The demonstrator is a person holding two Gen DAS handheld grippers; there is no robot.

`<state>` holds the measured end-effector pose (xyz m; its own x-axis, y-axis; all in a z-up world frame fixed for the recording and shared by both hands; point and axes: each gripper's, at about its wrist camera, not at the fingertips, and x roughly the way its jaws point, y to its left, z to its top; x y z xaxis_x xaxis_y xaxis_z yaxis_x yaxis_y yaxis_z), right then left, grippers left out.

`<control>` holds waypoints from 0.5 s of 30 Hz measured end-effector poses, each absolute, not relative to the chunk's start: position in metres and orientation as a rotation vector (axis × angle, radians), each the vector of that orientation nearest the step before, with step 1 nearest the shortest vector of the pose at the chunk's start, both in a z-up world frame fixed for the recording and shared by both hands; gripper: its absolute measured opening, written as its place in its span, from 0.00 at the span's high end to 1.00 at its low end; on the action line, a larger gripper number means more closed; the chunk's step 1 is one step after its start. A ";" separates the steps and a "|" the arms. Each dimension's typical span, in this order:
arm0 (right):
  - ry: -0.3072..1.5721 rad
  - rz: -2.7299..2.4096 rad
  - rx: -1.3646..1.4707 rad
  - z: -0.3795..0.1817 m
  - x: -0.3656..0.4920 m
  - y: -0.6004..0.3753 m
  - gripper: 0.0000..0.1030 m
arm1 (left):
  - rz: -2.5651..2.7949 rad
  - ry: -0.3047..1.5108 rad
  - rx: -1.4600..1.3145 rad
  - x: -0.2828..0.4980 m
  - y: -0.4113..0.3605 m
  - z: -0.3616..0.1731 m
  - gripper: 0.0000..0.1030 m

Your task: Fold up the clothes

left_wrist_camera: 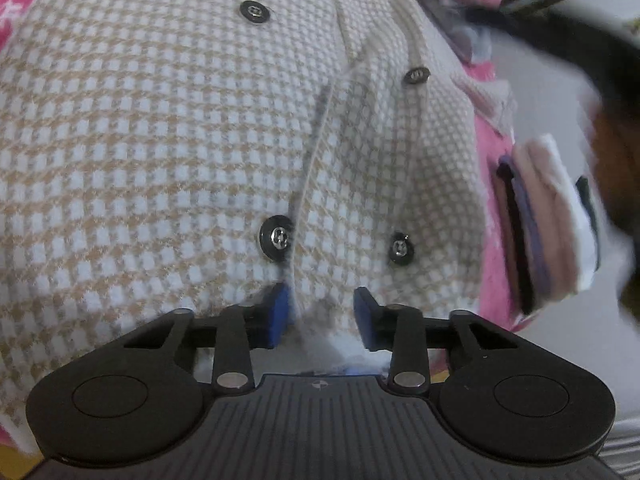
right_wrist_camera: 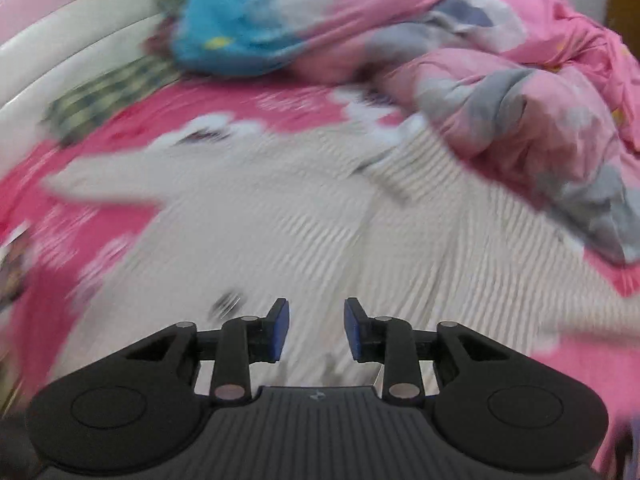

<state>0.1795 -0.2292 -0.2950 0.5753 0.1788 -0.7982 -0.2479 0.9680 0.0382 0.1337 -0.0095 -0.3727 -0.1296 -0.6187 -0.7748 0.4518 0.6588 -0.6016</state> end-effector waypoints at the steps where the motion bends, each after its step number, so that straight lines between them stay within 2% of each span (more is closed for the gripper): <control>1: 0.940 0.228 -0.097 -0.312 0.202 -0.227 0.68 | -0.917 1.426 -0.133 0.132 -0.011 -0.373 0.76; 4: 0.984 0.180 -0.156 -0.358 0.260 -0.220 0.68 | -0.897 1.410 -0.094 0.127 -0.016 -0.373 0.85; 7: 1.028 0.171 -0.219 -0.395 0.293 -0.218 0.64 | -0.886 1.397 -0.081 0.126 -0.017 -0.372 0.86; 9: 1.053 0.174 -0.232 -0.410 0.303 -0.215 0.54 | -0.885 1.394 -0.072 0.125 -0.020 -0.372 0.87; 11: 1.056 0.179 -0.261 -0.419 0.307 -0.214 0.54 | -0.899 1.386 -0.035 0.123 -0.025 -0.371 0.88; 13: 1.048 0.166 -0.257 -0.419 0.309 -0.219 0.58 | -0.915 1.366 0.011 0.118 -0.026 -0.369 0.88; 15: 1.050 0.117 -0.235 -0.416 0.311 -0.227 0.91 | -0.927 1.344 0.049 0.113 -0.025 -0.366 0.88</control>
